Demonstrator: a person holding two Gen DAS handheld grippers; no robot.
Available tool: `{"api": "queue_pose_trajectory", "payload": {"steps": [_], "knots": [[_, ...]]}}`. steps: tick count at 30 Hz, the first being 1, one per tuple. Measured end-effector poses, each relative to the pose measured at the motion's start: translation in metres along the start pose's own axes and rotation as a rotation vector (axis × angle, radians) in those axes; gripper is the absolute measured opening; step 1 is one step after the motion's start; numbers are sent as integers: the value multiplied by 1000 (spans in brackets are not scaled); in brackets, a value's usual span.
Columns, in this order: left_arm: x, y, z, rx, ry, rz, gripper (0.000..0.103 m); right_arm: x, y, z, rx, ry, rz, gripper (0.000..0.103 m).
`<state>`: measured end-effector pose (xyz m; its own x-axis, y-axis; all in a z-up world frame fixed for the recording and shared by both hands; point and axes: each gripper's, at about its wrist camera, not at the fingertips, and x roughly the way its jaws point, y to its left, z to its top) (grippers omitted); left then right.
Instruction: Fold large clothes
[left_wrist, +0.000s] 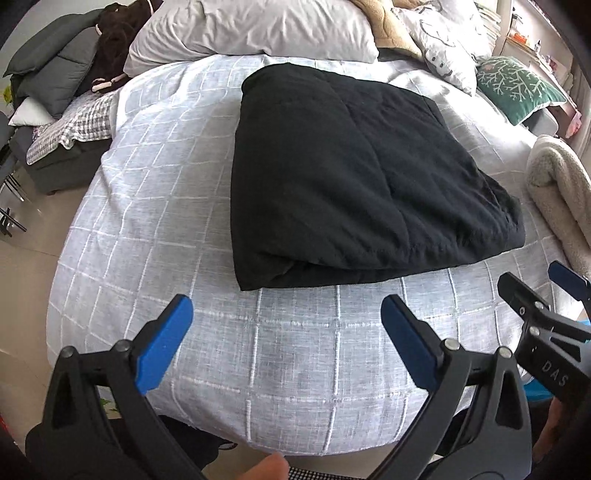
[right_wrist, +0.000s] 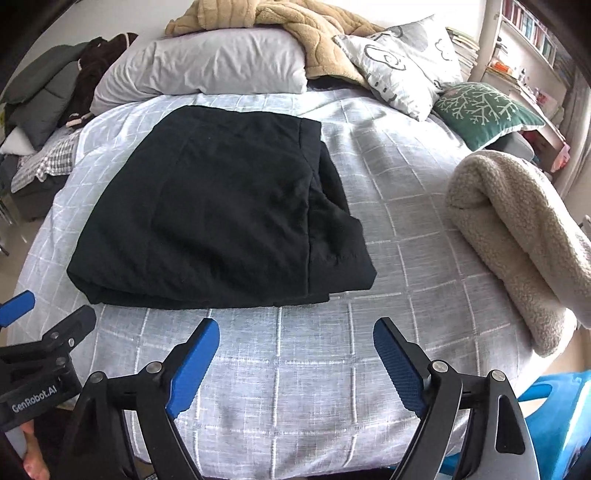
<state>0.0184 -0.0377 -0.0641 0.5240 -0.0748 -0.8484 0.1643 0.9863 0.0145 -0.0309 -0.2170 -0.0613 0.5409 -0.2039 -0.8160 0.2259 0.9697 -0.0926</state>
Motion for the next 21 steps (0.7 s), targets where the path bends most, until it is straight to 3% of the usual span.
{"api": "queue_pose_trajectory", "payload": {"steps": [9, 21], "knots": [[-13, -7, -3, 18, -61, -3, 101, -9, -9, 3, 23, -31, -6, 88], [-13, -11, -4, 28, -57, -9, 101, -9, -10, 4, 24, -27, 19, 88]]}}
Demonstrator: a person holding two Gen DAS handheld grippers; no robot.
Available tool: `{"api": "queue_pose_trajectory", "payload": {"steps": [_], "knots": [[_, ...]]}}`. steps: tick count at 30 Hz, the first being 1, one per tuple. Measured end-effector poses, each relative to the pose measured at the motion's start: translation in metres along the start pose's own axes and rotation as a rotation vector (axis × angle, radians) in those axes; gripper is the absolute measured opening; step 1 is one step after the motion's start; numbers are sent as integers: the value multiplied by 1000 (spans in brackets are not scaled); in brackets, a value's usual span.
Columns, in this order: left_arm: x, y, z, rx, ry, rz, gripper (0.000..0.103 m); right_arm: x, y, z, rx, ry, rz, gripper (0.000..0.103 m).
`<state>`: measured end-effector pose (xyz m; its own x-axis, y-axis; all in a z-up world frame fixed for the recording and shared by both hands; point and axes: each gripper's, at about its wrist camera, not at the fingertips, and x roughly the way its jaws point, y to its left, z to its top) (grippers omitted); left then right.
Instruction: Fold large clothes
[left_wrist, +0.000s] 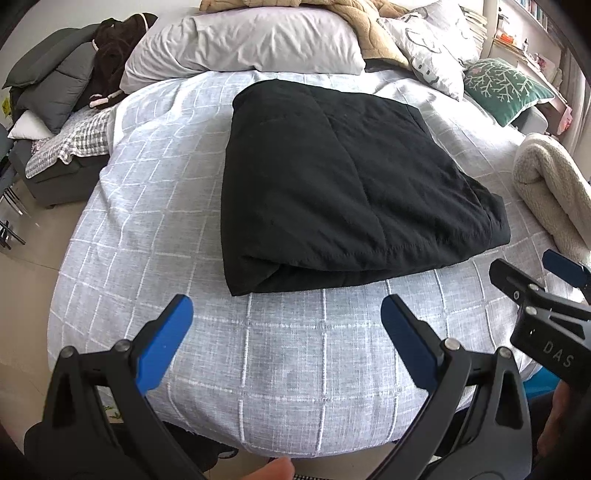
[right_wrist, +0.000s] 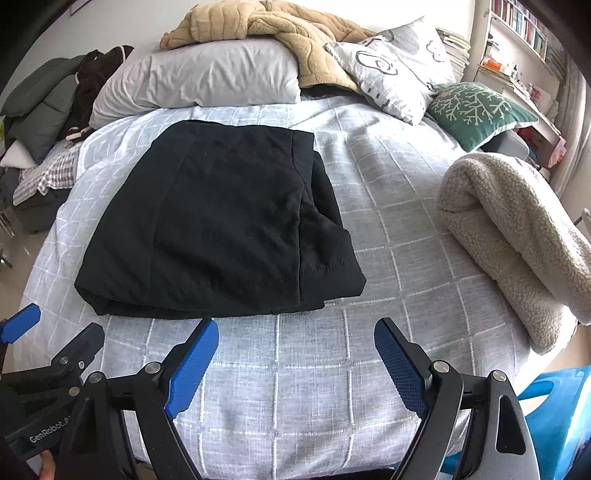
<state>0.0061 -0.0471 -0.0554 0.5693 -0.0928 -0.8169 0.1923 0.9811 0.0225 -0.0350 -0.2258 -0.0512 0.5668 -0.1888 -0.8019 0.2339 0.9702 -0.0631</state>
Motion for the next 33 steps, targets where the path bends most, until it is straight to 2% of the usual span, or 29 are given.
{"api": "queue_pose_trajectory", "payload": {"steps": [33], "knots": [[1, 1, 0, -4, 8, -5, 101, 0, 2, 0, -2, 5, 8, 88]]}}
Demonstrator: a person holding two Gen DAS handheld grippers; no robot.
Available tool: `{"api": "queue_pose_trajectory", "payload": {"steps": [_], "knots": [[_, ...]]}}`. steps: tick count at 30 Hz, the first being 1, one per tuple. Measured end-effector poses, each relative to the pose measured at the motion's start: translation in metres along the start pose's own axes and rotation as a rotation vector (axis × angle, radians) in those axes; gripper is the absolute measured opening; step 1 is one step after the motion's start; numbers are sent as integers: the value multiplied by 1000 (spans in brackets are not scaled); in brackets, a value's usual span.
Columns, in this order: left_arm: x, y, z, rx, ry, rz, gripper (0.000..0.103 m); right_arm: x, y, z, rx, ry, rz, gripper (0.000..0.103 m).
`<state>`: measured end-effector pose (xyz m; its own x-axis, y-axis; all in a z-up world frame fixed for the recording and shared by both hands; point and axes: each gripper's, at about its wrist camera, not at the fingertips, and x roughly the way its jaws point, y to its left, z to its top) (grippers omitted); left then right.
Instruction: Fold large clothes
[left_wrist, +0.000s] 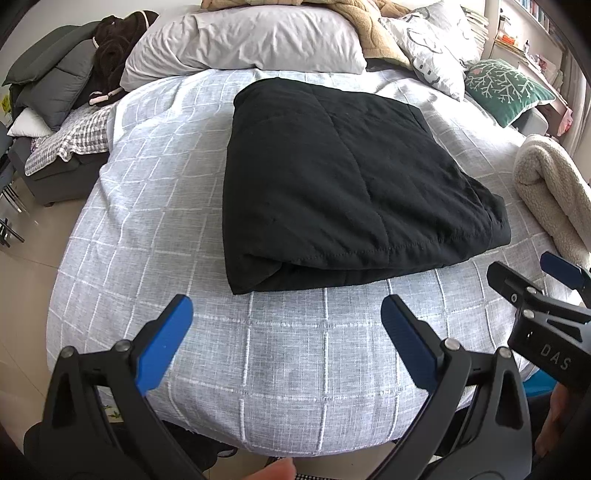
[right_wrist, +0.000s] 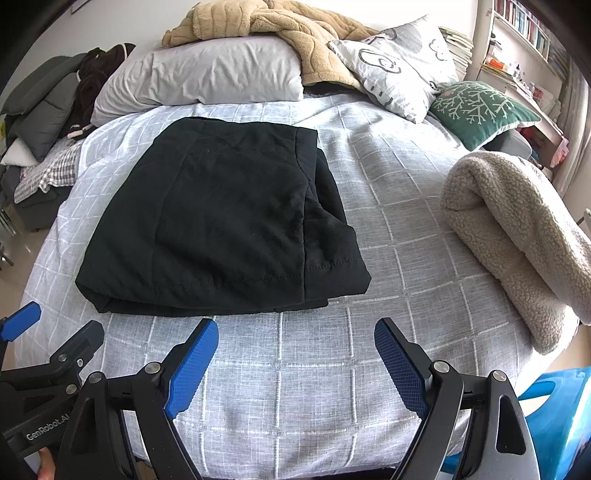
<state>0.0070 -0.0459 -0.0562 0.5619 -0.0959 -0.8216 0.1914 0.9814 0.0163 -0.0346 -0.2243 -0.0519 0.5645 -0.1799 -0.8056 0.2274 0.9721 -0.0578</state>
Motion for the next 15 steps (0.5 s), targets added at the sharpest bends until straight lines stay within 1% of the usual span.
{"api": "queue_pose_trajectory", "payload": {"steps": [15], "knots": [[0, 0, 0, 0, 1, 0, 101, 2, 1, -1, 0, 2, 2, 88]]}}
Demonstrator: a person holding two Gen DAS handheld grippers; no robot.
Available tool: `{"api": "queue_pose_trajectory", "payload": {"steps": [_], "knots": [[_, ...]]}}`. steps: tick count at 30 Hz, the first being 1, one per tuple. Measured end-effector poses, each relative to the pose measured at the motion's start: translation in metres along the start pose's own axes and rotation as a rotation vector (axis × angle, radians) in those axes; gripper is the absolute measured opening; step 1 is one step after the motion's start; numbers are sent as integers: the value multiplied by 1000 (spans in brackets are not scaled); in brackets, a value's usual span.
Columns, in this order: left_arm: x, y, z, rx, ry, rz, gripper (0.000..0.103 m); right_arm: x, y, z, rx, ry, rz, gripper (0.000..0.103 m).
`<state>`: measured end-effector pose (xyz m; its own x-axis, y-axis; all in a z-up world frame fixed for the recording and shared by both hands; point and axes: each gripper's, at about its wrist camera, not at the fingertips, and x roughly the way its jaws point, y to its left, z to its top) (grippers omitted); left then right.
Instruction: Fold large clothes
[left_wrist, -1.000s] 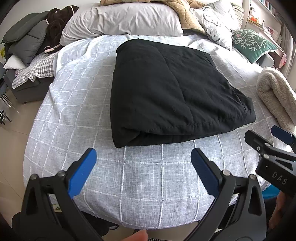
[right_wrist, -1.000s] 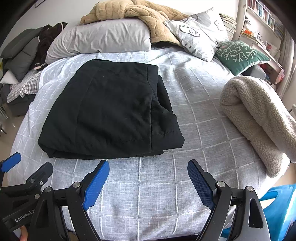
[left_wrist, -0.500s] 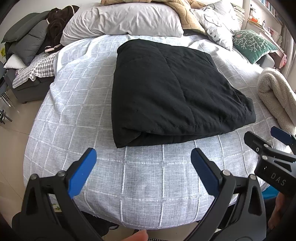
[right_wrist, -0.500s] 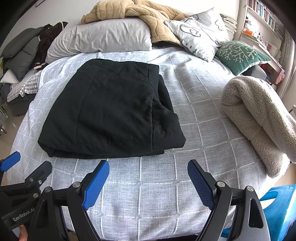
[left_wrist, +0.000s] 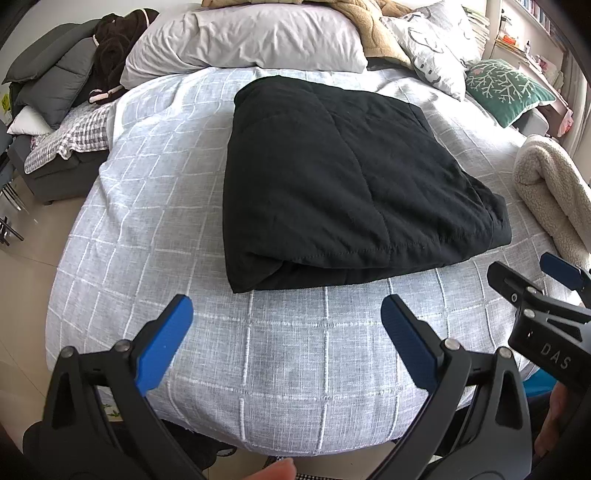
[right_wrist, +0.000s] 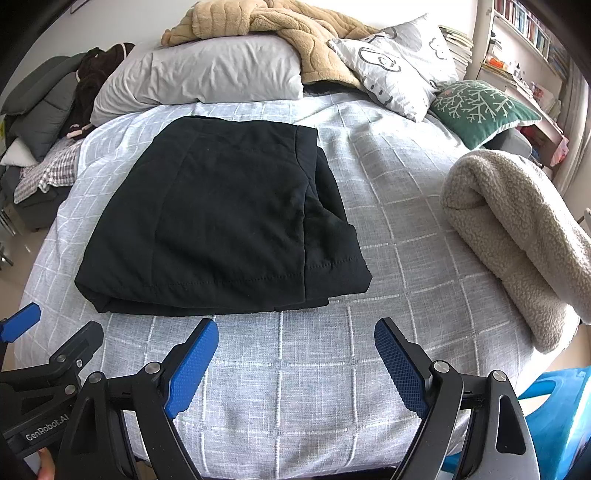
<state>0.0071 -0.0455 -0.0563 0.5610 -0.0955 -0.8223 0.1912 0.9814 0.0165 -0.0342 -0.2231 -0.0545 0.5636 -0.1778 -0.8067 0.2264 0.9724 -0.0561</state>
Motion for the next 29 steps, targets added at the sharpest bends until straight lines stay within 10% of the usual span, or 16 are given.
{"api": "queue_pose_trajectory", "payload": {"steps": [29], "knots": [[8, 16, 5, -53, 9, 7, 101, 9, -2, 2, -3, 6, 10, 88]]}}
